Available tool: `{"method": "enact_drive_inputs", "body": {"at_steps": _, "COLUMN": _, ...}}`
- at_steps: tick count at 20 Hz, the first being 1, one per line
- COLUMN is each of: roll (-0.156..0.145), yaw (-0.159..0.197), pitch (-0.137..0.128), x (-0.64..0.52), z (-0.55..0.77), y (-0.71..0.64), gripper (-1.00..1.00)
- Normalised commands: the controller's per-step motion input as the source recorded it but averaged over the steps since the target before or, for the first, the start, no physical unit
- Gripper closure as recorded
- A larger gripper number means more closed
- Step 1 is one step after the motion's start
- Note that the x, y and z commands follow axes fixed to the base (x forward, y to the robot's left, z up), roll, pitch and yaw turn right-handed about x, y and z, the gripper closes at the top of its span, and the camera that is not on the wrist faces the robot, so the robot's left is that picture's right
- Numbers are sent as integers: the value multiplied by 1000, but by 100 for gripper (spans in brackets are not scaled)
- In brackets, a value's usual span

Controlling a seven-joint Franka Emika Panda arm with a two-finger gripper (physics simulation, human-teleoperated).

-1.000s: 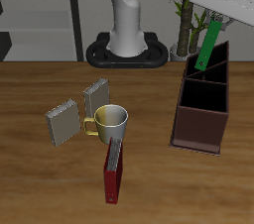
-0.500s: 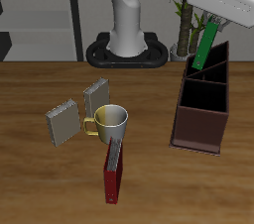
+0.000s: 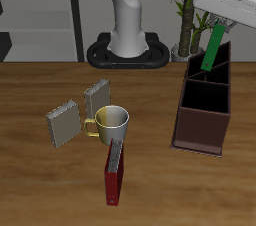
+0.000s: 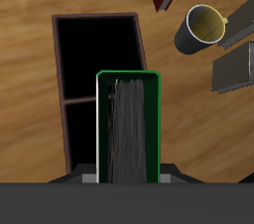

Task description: Place the green book into the left desk caddy's back compartment

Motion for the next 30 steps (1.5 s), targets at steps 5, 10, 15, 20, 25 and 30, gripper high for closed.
{"method": "enact_drive_inputs", "body": {"at_steps": 5, "roll": 33, "yaw": 28, "pitch": 4, "x": -99, "z": -163, "y": 216, "gripper": 100}}
{"method": "enact_drive_inputs", "body": {"at_steps": 10, "roll": 10, "yaw": -4, "pitch": 3, "x": -26, "z": -69, "y": 113, "gripper": 100}}
{"method": "enact_drive_inputs", "body": {"at_steps": 15, "roll": 8, "yaw": 5, "pitch": 12, "x": -4, "z": -149, "y": 91, "gripper": 100}}
{"method": "enact_drive_inputs", "body": {"at_steps": 20, "roll": 4, "yaw": -11, "pitch": 14, "x": -65, "z": -135, "y": 19, "gripper": 100}}
{"method": "enact_drive_inputs", "body": {"at_steps": 25, "roll": 13, "yaw": 7, "pitch": 4, "x": -117, "z": -99, "y": 54, "gripper": 100}}
{"method": "enact_drive_inputs", "body": {"at_steps": 30, "roll": 13, "yaw": 8, "pitch": -8, "x": -67, "z": -11, "y": 51, "gripper": 100}}
